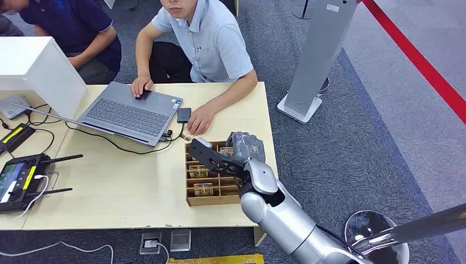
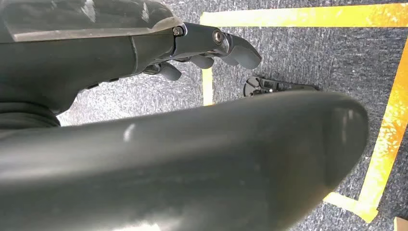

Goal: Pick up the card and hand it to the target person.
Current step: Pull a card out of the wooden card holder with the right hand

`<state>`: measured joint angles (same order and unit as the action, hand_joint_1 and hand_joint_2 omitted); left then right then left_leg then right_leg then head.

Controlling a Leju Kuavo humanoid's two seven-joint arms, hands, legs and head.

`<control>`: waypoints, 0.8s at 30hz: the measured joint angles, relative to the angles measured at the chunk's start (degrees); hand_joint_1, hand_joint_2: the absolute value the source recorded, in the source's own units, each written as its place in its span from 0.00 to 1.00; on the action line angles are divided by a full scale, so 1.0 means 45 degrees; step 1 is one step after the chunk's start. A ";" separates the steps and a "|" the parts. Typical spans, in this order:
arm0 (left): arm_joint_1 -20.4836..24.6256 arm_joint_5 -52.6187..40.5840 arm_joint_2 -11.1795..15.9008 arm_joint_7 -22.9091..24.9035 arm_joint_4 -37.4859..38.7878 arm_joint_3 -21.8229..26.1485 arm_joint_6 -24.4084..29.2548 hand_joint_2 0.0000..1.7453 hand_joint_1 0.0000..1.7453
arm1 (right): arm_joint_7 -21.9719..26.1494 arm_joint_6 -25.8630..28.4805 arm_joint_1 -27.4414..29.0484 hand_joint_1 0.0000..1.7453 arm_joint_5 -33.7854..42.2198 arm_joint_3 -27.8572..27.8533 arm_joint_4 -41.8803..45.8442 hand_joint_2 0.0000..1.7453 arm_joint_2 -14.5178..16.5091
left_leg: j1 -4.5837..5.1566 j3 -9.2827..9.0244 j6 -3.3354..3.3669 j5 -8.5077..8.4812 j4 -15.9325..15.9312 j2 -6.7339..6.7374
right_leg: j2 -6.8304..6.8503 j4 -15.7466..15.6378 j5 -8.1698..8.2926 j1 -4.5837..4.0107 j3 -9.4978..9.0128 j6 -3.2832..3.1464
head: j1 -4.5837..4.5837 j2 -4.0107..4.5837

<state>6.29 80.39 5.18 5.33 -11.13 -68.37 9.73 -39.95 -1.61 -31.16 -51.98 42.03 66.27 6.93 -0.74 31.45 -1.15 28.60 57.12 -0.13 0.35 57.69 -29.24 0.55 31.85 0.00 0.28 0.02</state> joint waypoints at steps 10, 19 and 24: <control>0.0001 0.0000 -0.0004 0.0024 0.0000 -0.0044 0.0013 0.00 0.00 | 0.0000 -0.0159 0.0014 0.50 0.0073 0.0000 -0.0084 1.00 0.0000 | 0.0000 0.0000 0.0000 0.0000 0.0000 0.0000 | 0.0000 0.0000 0.0000 0.0000 0.0000 0.0000 | 0.0004 0.0000; 0.0001 0.0000 -0.0011 0.0030 0.0000 -0.0086 0.0024 0.00 0.00 | 0.0000 -0.0288 0.0063 0.43 0.0112 -0.0005 -0.0103 1.00 0.0000 | 0.0000 -0.0001 0.0000 0.0000 0.0000 0.0000 | 0.0000 0.0000 0.0000 0.0000 0.0000 0.0000 | 0.0002 0.0000; 0.0001 0.0000 -0.0016 0.0031 0.0000 -0.0092 0.0024 0.00 0.00 | 0.0000 -0.0307 0.0082 0.43 0.0189 -0.0004 -0.0121 1.00 0.0000 | 0.0000 -0.0002 0.0000 0.0000 0.0000 0.0000 | 0.0000 0.0000 0.0000 0.0000 0.0000 0.0000 | 0.0004 0.0000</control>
<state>6.30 80.39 5.11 5.47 -11.13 -68.78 9.84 -39.95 -2.99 -30.79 -51.12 42.01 65.72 6.93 -0.74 31.44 -1.15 28.60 57.12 -0.12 0.35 57.69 -29.24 0.55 31.85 0.00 0.30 0.02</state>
